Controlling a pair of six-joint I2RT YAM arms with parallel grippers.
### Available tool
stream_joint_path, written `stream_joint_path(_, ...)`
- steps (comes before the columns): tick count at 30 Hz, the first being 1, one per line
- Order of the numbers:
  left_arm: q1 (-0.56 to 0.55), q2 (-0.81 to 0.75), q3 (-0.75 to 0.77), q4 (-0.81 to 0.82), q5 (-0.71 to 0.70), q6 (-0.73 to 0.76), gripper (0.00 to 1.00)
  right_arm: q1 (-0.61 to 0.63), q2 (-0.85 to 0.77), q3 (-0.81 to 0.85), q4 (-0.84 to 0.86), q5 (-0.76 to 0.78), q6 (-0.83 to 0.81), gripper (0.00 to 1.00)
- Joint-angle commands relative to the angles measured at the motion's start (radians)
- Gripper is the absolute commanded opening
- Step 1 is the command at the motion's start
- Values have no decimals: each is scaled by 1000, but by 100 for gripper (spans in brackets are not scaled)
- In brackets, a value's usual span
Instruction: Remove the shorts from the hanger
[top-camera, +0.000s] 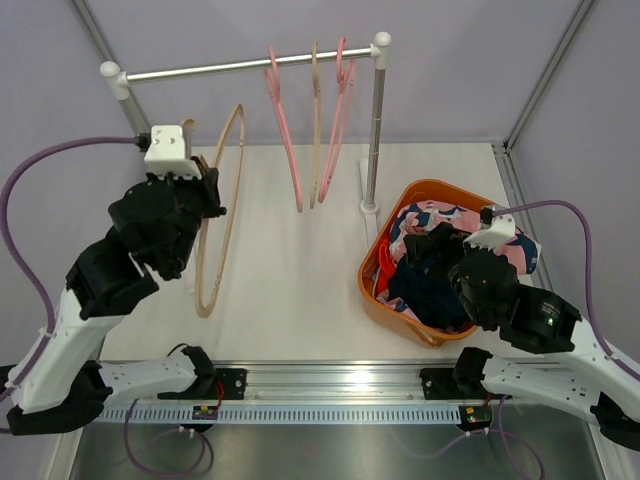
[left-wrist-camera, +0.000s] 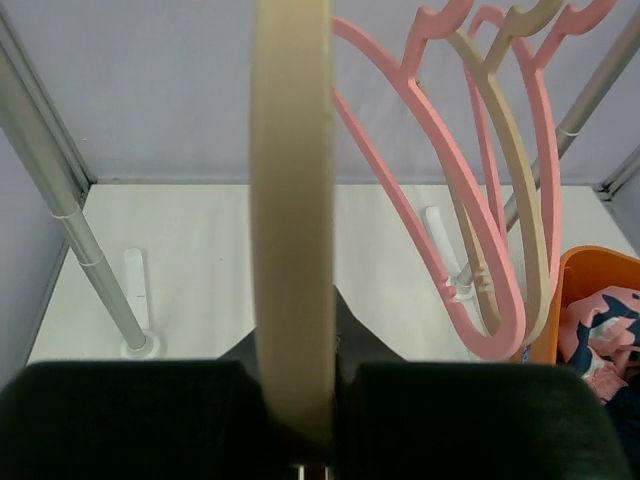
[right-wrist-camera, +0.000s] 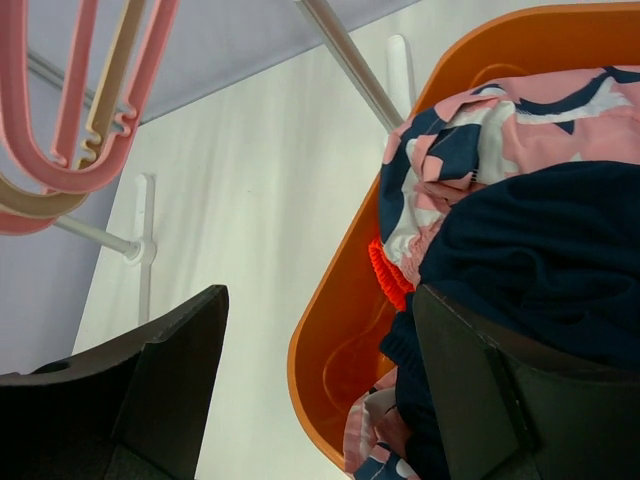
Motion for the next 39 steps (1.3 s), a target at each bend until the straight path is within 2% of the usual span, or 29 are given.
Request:
stream_joint_path(1, 75, 98, 150, -55, 94, 2, 0, 1, 17, 52, 89, -71, -77, 83)
stream_joint_path(4, 170, 139, 201, -18, 200, 20, 0, 0, 32, 77, 97, -115, -108, 84)
stream_joint_path(5, 243, 176, 219, -18, 236, 20, 0, 0, 44, 89, 97, -128, -114, 85)
stream_joint_path(9, 439, 279, 324, -30, 540, -6, 0, 1, 64, 106, 102, -175, -132, 85)
stream_joint_path(12, 563, 333, 377, -4, 689, -8, 0, 0, 66, 107, 122, -206, -142, 85)
stream_joint_path(13, 563, 351, 402, -10, 726, -6, 0, 0, 66, 107, 123, -209, -145, 85)
stream_joint_path(15, 634, 420, 489, -26, 840, -6, 0, 0, 64, 107, 128, -212, -152, 86)
stream_joint_path(18, 720, 468, 540, -18, 966, -23, 0, 1, 61, 106, 140, -215, -161, 86)
stream_joint_path(25, 807, 548, 595, 26, 1043, -32, 0, 0, 54, 107, 152, -214, -174, 86)
stream_joint_path(39, 815, 643, 588, 48, 1046, -41, 0, 0, 75, 100, 165, -215, -169, 86)
